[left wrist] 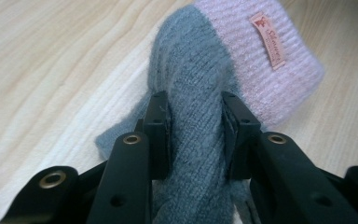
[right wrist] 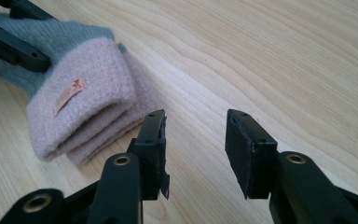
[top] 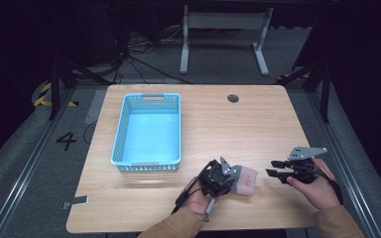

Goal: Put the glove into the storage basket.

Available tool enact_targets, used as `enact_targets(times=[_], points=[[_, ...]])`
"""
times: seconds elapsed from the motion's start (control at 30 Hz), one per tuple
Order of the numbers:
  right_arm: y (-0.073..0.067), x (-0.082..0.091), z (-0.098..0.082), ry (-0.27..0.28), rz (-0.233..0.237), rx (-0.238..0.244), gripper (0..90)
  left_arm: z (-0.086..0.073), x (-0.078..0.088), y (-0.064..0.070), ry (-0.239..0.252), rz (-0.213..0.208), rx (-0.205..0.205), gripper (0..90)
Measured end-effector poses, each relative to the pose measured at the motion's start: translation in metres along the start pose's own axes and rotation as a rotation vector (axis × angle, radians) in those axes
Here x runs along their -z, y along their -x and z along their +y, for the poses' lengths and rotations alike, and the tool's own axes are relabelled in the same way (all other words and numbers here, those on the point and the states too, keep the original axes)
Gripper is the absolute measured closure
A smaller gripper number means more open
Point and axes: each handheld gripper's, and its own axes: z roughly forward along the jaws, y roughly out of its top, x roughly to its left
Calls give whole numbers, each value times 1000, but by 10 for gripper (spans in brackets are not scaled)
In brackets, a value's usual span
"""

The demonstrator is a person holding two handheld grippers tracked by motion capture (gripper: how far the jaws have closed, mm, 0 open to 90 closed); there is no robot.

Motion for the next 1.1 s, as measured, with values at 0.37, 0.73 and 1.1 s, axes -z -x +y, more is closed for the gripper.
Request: enact_targets(times=[0.37,0.73,1.1], points=[[7,-10,9,4,15,7,587,11,42,-16,31,3,8,685],[11,-25,16,-6,29,14,581,16,76,-33,66,36,20,685],[12,-30,17,-9,34,6,574,13,108,-66,78,59,61,685]])
